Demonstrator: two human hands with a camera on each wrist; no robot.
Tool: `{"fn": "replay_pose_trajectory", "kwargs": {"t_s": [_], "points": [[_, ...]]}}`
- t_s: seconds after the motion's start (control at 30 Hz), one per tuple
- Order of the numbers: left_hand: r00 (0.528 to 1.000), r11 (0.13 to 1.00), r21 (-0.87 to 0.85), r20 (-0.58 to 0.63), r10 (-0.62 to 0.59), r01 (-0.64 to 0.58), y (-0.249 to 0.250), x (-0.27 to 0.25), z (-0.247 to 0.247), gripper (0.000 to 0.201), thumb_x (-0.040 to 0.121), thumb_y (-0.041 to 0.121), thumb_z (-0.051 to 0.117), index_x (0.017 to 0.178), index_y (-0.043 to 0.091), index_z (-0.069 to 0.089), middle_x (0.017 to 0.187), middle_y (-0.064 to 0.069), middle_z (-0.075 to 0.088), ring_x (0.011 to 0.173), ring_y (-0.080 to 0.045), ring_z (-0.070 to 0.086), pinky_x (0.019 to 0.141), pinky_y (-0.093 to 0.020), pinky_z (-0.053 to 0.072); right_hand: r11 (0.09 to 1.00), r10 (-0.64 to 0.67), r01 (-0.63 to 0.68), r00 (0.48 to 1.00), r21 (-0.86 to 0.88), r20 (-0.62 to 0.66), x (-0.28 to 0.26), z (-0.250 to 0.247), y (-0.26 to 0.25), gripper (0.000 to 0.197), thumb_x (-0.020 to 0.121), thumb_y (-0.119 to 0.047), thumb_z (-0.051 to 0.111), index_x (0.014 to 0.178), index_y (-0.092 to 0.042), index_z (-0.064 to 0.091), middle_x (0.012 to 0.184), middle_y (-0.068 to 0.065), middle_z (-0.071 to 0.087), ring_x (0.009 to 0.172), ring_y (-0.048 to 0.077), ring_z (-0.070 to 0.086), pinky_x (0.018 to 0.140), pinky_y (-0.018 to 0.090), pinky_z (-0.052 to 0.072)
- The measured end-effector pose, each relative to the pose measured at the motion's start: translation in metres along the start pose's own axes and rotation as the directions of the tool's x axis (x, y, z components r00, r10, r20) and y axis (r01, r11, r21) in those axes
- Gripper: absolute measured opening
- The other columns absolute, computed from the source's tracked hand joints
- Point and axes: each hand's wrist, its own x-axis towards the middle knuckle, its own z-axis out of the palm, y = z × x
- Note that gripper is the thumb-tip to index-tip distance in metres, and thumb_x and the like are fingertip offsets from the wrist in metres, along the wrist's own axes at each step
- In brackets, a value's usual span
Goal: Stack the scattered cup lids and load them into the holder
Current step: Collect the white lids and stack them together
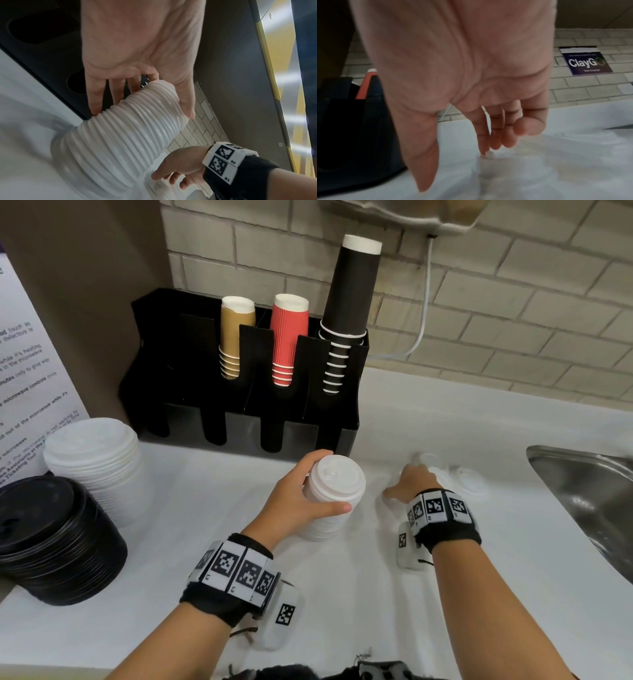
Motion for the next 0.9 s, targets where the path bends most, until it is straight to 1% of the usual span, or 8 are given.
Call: {"fn": "replay_pose_trajectory", "kwargs": {"t_s": [0.1, 0.17, 0.3, 0.5, 0.57, 0.63, 0.73, 0.9], "points": [[1.0, 1.0, 0.002, 0.002, -0.002, 0.002, 0.0, 0.0, 0.0, 0.076, 0.067, 0.027, 0.088, 0.129, 0.042, 0.047, 0.123, 0.028, 0.052, 0.11, 0.017, 0.045, 0.086, -0.012, 0.044, 0.993, -0.06, 0.063, 0.998, -0.101, 0.037, 0.0, -0.004, -0.005, 0.057, 0.083, -0.033, 0.068, 0.131, -0.008, 0.051, 0.142, 0.018, 0.032, 0.134, 0.036, 0.026, 0.104, 0.041, 0.036], [1.0, 1.0, 0.007, 0.006, -0.002, 0.001, 0.0, 0.001, 0.0, 0.076, 0.068, 0.027, 0.088, 0.13, 0.042, 0.046, 0.124, 0.028, 0.052, 0.112, 0.014, 0.046, 0.086, -0.012, 0.044, 0.981, -0.131, 0.139, 0.989, -0.133, 0.067, -0.001, -0.005, -0.009, 0.052, 0.081, -0.034, 0.071, 0.126, -0.012, 0.056, 0.136, 0.014, 0.04, 0.132, 0.033, 0.029, 0.107, 0.038, 0.032], [1.0, 1.0, 0.011, 0.009, -0.006, 0.006, 0.0, 0.0, -0.001, 0.077, 0.068, 0.026, 0.087, 0.131, 0.039, 0.045, 0.124, 0.027, 0.051, 0.115, 0.009, 0.046, 0.087, -0.011, 0.042, 0.976, -0.219, 0.219, 0.969, 0.009, 0.118, 0.0, -0.006, -0.009, 0.039, 0.075, -0.016, 0.078, 0.11, -0.012, 0.061, 0.122, 0.009, 0.055, 0.108, 0.026, 0.054, 0.082, 0.026, 0.043], [1.0, 1.0, 0.017, 0.007, -0.01, 0.01, 0.0, 0.0, -0.001, 0.08, 0.069, 0.027, 0.088, 0.135, 0.036, 0.044, 0.129, 0.021, 0.051, 0.118, -0.002, 0.047, 0.094, -0.019, 0.042, 0.959, -0.234, 0.228, 0.972, 0.167, 0.013, -0.001, -0.009, 0.001, 0.046, 0.078, -0.022, 0.074, 0.116, -0.017, 0.047, 0.107, 0.006, 0.052, 0.085, 0.022, 0.053, 0.07, 0.027, 0.041], [1.0, 1.0, 0.012, 0.004, -0.012, 0.012, -0.001, 0.0, -0.001, 0.08, 0.068, 0.027, 0.088, 0.135, 0.037, 0.044, 0.128, 0.023, 0.051, 0.118, 0.001, 0.047, 0.092, -0.016, 0.042, 0.888, -0.247, 0.266, 0.964, 0.375, -0.098, -0.008, -0.016, 0.006, 0.048, 0.078, -0.026, 0.075, 0.117, -0.021, 0.046, 0.102, 0.001, 0.051, 0.084, 0.018, 0.053, 0.064, 0.024, 0.039], [1.0, 1.0, 0.004, 0.0, -0.015, 0.015, -0.001, 0.0, -0.001, 0.08, 0.068, 0.029, 0.088, 0.135, 0.038, 0.044, 0.127, 0.023, 0.052, 0.117, 0.004, 0.046, 0.09, -0.015, 0.042, 0.709, -0.281, 0.358, 0.933, 0.608, -0.223, -0.022, -0.023, 0.006, 0.044, 0.076, -0.026, 0.078, 0.112, -0.025, 0.052, 0.099, -0.004, 0.055, 0.082, 0.011, 0.055, 0.059, 0.018, 0.04], [1.0, 1.0, -0.012, -0.006, -0.023, 0.023, 0.0, 0.0, 0.0, 0.079, 0.067, 0.029, 0.088, 0.133, 0.039, 0.045, 0.125, 0.024, 0.053, 0.114, 0.005, 0.048, 0.085, -0.014, 0.044, 0.487, -0.395, 0.508, 0.854, 0.711, -0.339, -0.05, -0.028, -0.001, 0.039, 0.074, -0.025, 0.08, 0.106, -0.029, 0.059, 0.099, -0.009, 0.062, 0.081, 0.007, 0.06, 0.063, 0.01, 0.045], [0.999, 1.0, -0.009, -0.025, -0.023, 0.023, 0.001, 0.0, 0.002, 0.077, 0.067, 0.028, 0.088, 0.132, 0.033, 0.048, 0.123, 0.017, 0.056, 0.112, -0.001, 0.052, 0.084, -0.015, 0.045, 0.499, -0.553, 0.638, 0.756, 0.586, -0.352, -0.073, -0.026, -0.016, 0.047, 0.068, -0.026, 0.086, 0.106, -0.028, 0.06, 0.097, -0.019, 0.059, 0.085, -0.003, 0.056, 0.066, 0.008, 0.043]]}}
